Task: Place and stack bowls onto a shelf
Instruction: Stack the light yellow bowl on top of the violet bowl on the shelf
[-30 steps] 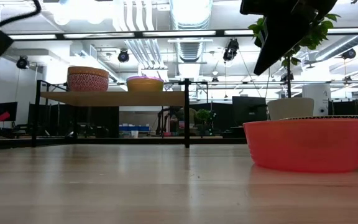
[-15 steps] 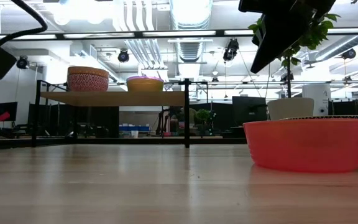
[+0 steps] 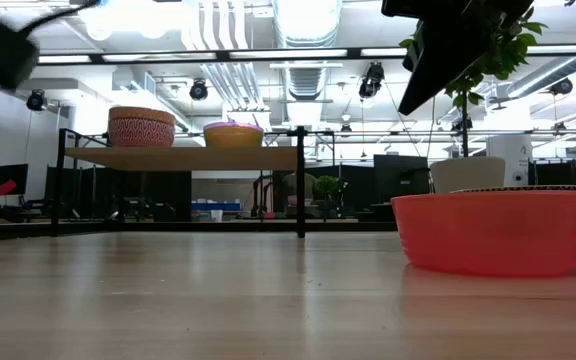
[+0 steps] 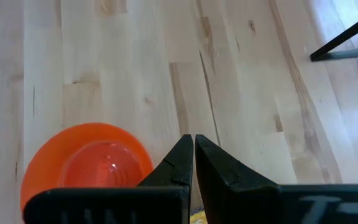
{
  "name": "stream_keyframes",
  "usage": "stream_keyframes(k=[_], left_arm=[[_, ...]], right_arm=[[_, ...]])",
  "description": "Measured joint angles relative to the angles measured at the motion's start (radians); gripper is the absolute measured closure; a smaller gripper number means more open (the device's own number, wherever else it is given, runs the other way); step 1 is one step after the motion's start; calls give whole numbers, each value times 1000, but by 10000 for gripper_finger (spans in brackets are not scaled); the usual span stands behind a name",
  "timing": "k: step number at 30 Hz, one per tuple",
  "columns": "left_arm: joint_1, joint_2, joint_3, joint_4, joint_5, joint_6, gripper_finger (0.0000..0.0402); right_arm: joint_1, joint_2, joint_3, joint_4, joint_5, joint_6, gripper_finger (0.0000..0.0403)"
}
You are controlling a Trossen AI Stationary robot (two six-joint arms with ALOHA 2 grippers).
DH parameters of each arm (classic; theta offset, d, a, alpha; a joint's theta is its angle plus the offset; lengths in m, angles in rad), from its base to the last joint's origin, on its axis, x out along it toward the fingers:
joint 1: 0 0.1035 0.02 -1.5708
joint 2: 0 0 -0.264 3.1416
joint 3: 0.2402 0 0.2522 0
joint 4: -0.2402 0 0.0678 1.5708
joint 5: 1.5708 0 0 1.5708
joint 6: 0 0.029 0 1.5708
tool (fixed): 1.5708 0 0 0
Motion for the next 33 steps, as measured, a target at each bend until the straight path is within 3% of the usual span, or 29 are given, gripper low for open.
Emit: stream_keyframes(k=[5, 8, 13, 17, 28, 33], left_arm=[[0, 1, 166, -21, -49, 349, 401], [22, 1, 291, -113, -131, 510, 401], [132, 1, 500, -379, -294, 704, 401], [249, 1, 618, -500, -381, 878, 401], [596, -1, 736, -507, -500, 1458, 401], [780, -1, 754, -417, -547, 1712, 401]], right_arm=[[0, 0, -32, 64, 24, -47, 394], [0, 0, -59, 93, 19, -76, 394], [0, 0, -102, 100, 13, -27, 394], [0, 0, -138, 105, 12, 8, 394], [2, 0, -146, 108, 13, 65, 394], [7, 0, -147, 114, 15, 79, 394]])
